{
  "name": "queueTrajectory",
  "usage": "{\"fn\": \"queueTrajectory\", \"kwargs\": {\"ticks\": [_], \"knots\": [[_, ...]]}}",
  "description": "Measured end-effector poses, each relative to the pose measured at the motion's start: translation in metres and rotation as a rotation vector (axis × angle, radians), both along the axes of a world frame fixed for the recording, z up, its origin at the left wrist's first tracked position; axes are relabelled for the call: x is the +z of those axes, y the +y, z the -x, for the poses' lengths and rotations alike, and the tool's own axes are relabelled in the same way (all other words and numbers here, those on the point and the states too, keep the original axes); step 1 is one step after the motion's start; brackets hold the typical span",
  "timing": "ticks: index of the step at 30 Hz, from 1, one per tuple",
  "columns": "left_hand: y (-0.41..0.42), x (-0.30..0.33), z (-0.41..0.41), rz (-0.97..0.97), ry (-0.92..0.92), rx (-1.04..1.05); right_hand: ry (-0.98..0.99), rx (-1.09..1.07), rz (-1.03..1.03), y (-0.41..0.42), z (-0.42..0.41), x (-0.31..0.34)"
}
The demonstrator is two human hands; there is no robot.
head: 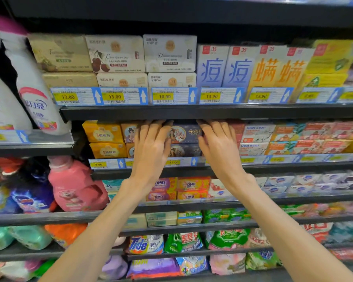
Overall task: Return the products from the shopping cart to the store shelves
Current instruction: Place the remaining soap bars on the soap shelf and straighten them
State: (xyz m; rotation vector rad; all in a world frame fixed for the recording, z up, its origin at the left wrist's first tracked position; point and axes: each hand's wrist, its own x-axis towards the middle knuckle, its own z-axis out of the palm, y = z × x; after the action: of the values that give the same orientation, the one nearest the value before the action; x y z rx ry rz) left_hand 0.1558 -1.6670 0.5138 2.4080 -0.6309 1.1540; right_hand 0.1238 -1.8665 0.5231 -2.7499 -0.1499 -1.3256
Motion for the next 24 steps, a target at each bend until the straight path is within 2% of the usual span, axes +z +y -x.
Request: {"fn": "queueTrajectory", "kwargs": {"ticks": [6,24], "knots": [[-0.001,0.002,-0.011,-0.040,0.010,0.055,0.000,-0.018,0.010,-0.002,-0.017,0.001],[-0.009,0.005,-0.010,0.032,0.003,0.081,0.013,0.028,-0.014,-0.009,-0.017,0.005]]}}
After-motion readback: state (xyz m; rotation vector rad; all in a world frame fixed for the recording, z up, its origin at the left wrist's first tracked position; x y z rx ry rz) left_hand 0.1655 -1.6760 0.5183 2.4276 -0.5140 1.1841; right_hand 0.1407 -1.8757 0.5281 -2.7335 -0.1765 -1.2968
